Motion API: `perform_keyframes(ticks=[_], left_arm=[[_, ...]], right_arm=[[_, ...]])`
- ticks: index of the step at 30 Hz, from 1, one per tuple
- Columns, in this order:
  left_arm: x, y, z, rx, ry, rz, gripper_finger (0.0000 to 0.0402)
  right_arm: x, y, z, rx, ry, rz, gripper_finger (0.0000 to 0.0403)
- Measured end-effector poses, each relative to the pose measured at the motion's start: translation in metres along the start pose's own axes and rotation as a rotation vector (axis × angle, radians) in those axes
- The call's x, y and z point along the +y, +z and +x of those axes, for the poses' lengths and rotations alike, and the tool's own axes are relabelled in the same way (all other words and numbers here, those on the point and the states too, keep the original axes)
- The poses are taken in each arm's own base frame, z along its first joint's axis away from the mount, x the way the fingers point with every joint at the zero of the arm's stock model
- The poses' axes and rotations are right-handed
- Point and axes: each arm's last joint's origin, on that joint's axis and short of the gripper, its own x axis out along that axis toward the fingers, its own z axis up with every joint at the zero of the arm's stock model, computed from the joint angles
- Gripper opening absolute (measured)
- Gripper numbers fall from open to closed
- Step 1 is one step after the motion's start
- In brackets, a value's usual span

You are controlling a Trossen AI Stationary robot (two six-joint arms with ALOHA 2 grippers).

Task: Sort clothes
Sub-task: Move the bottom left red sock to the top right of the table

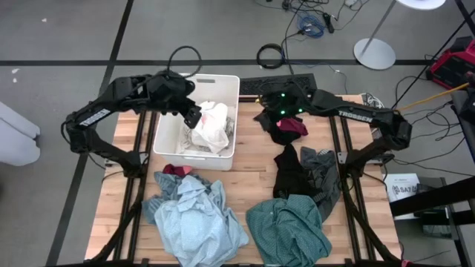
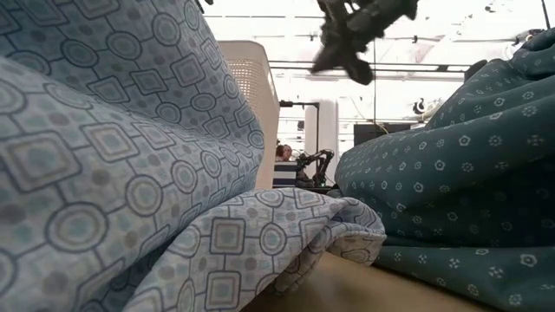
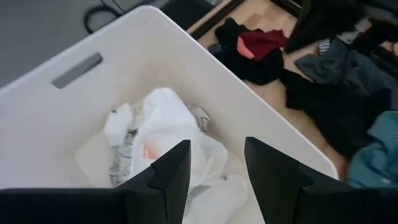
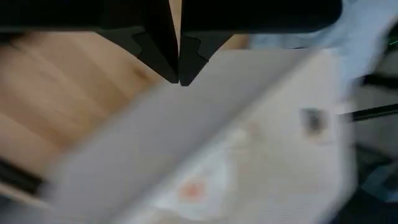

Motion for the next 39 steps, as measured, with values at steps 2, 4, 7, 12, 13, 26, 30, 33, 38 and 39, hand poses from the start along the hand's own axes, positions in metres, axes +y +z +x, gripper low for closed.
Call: perform_keyframes(ticks=[2, 4, 7, 12, 13, 26, 30, 33, 38, 39], left_arm=[[-0.004, -0.002, -0.001, -0.015, 0.016, 0.012, 0.0162], [-0.009, -0.002, -0.003, -0.031, 0.002, 0.019, 0.0162], [-0.020, -0.001, -0.003, -0.051, -0.082, 0.036, 0.0162], [-0.043, -0.004, 0.003, -0.041, -0.153, 0.088, 0.0162], [-0.046, -0.006, 0.004, -0.028, -0.153, 0.100, 0.0162], [-0.071, -0.066, -0.019, 0.566, -0.316, -0.035, 0.0162], [-0.081, -0.079, -0.029, 0.679, -0.346, -0.091, 0.0162], [-0.085, -0.084, -0.032, 0.653, -0.304, -0.111, 0.0162], [-0.084, -0.128, -0.017, 0.748, -0.134, -0.138, 0.0162], [-0.082, -0.141, -0.014, 0.776, -0.086, -0.157, 0.0162]], right_arm=[[-0.010, -0.003, -0.010, 0.020, -0.095, 0.050, 0.0000], [-0.019, -0.004, -0.019, 0.040, -0.139, 0.099, 0.0000], [-0.030, -0.005, -0.027, 0.070, -0.187, 0.143, 0.0000], [-0.048, -0.003, -0.033, 0.089, -0.251, 0.186, 0.0000], [-0.051, -0.002, -0.033, 0.089, -0.260, 0.181, 0.0000], [-0.055, -0.006, -0.029, 0.170, -0.251, 0.131, 0.0000], [-0.055, -0.006, -0.029, 0.171, -0.250, 0.126, 0.0000], [-0.055, -0.005, -0.029, 0.164, -0.246, 0.113, 0.0000], [-0.055, -0.005, -0.029, 0.165, -0.244, 0.090, 0.0000], [-0.055, -0.005, -0.029, 0.166, -0.244, 0.085, 0.0000]])
